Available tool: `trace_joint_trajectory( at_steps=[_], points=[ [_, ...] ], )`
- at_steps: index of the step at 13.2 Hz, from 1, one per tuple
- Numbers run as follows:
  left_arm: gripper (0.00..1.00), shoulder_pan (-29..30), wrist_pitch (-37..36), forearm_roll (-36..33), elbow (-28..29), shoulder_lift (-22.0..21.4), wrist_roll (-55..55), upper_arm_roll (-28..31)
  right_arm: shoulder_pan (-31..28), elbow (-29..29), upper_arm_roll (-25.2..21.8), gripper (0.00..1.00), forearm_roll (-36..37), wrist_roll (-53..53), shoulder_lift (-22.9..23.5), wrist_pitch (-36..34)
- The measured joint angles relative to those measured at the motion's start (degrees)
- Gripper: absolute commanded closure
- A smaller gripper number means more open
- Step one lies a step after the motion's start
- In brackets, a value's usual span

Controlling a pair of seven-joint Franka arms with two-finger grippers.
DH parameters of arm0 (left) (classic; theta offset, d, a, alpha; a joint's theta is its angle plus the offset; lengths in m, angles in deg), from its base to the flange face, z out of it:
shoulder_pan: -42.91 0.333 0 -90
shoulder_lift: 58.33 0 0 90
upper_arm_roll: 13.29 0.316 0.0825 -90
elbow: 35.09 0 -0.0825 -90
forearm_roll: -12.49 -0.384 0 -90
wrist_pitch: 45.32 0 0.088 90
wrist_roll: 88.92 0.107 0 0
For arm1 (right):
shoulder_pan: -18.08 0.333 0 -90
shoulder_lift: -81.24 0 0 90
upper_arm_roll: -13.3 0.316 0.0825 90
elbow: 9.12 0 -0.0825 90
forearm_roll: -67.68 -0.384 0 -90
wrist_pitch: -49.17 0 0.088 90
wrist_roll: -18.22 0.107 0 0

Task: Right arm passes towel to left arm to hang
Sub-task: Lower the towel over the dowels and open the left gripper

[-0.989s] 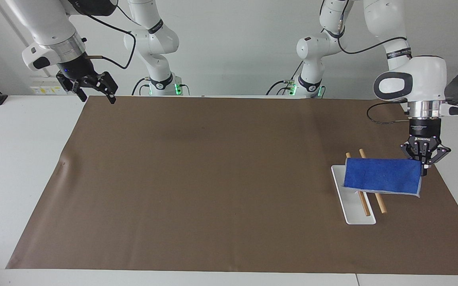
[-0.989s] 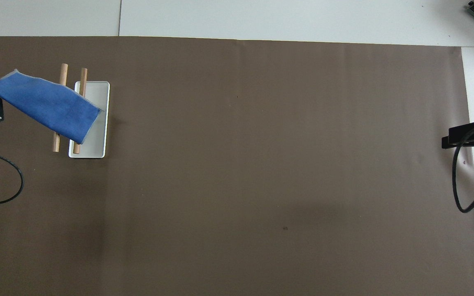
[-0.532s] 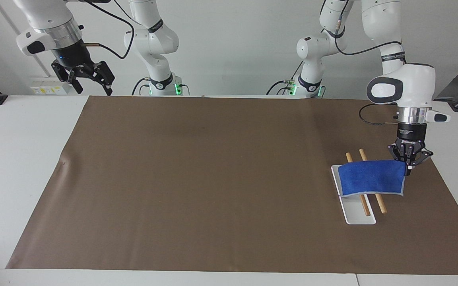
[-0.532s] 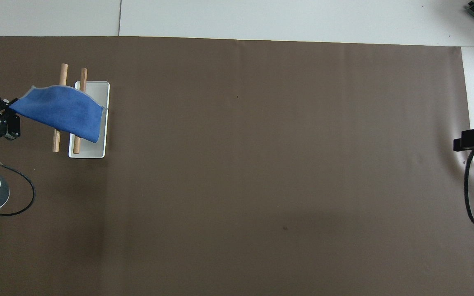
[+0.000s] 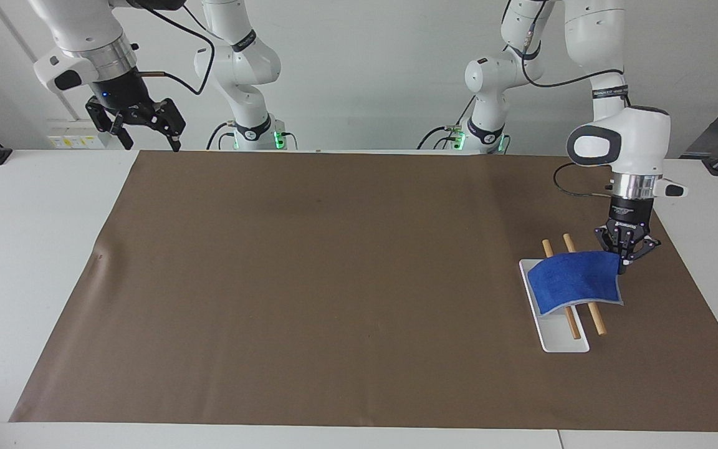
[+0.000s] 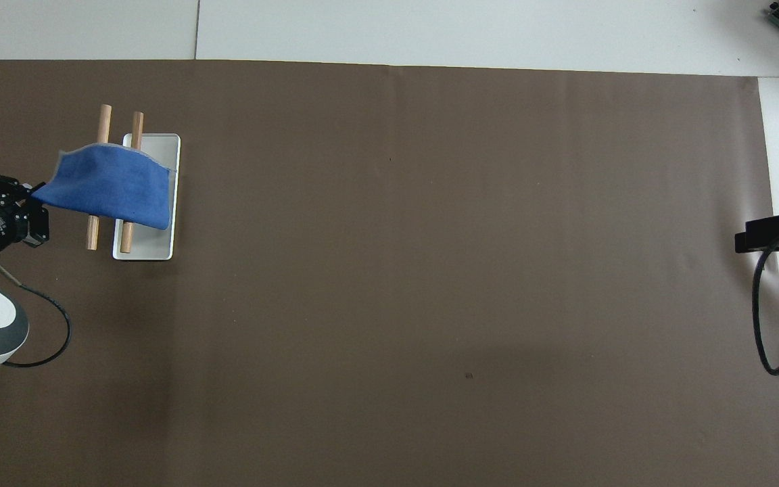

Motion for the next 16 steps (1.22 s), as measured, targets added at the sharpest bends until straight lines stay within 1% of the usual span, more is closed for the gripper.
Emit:
trace_joint_trajectory(
  at_steps=[1,2,3,8,12,14,16],
  points=[
    [0.6,0.1,0.0,0.0,0.4,0.0,-0.9,0.0,0.0,-0.1,0.0,0.0,0.0,0.0,0.0,0.0],
    [0.17,0.6,0.0,0.0,0.9,0.0,-1.6,0.0,0.0,-0.3,0.0,0.0,0.0,0.0,0.0,0.0],
    [0.0,1.0,0.0,0.0,1.1,0.0,-1.9,0.0,0.0,-0.5,0.0,0.0,0.0,0.0,0.0,0.0],
    [0.0,2.2,-0.1,0.0,1.0,-0.1,-2.4,0.1,0.0,-0.8,0.0,0.0,0.0,0.0,-0.1,0.0],
    [0.0,2.2,-2.0,-0.2,-3.2,-1.7,-1.3,0.0,0.0,-0.9,0.0,0.0,0.0,0.0,-0.1,0.0],
    [0.0,1.9,-2.8,-0.6,-4.6,-3.9,4.2,-0.4,0.0,-1.0,0.0,0.0,0.0,0.0,-0.1,0.0],
    [0.0,-0.4,-3.6,-0.9,-5.2,-6.1,13.1,-1.1,0.0,-1.0,0.0,0.0,0.0,0.0,-0.1,0.0]
  ],
)
